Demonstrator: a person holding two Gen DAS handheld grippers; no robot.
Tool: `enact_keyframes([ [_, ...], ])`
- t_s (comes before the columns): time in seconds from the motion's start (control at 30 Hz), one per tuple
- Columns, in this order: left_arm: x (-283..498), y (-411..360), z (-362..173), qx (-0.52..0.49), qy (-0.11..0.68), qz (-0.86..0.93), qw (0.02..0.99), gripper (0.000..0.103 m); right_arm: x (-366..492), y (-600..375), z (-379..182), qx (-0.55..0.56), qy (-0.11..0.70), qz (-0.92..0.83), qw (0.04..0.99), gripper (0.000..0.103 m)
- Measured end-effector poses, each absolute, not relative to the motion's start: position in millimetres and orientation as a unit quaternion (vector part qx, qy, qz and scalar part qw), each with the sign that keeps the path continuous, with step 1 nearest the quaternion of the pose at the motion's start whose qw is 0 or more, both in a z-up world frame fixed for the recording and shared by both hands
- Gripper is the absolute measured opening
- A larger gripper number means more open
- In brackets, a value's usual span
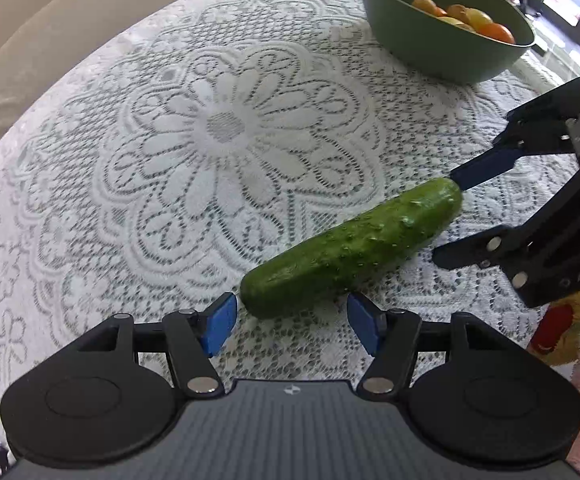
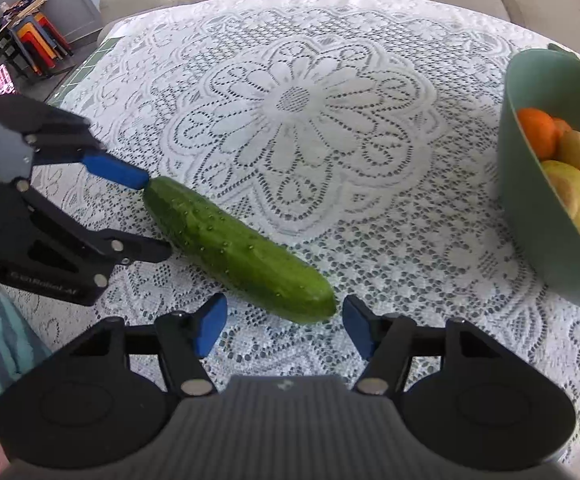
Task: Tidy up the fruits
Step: 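Grasp the cucumber's end with the right tool while the left tool grasps its other end, then carry the cucumber with both tools into the green colander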
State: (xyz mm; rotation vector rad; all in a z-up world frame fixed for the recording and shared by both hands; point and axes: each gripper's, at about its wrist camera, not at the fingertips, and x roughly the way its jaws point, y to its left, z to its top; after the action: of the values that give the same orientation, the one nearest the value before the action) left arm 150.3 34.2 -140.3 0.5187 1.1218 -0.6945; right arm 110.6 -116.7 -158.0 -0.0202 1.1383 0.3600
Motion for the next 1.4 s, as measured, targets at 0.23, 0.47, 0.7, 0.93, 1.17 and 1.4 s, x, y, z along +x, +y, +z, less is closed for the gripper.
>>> enact_keyframes([
  [0.23,158,34,-146,0.250,0.515,-0.324,0.753,0.076,115,-114,-163,-0.015,0.533,0.170,0.828,0.060],
  [0.47,160,33,-155,0.247,0.518,-0.326,0.752,0.074,116,-112,-163,-0.020,0.529,0.172,0.831,0.057],
  [0.7,156,31,-145,0.246,0.505,-0.320,0.763,0.072,112,-115,-155,-0.023,0.518,0.172,0.838,0.057],
  [0.93,150,26,-116,0.221,0.487,-0.319,0.783,0.072,107,-130,-124,-0.037,0.488,0.181,0.853,0.056],
  [1.17,149,-3,-81,0.216,0.451,-0.316,0.806,0.072,104,-160,-88,-0.063,0.448,0.173,0.875,0.056],
  [1.4,155,-54,-62,0.214,0.426,-0.317,0.820,0.072,106,-212,-65,-0.073,0.417,0.147,0.894,0.057],
])
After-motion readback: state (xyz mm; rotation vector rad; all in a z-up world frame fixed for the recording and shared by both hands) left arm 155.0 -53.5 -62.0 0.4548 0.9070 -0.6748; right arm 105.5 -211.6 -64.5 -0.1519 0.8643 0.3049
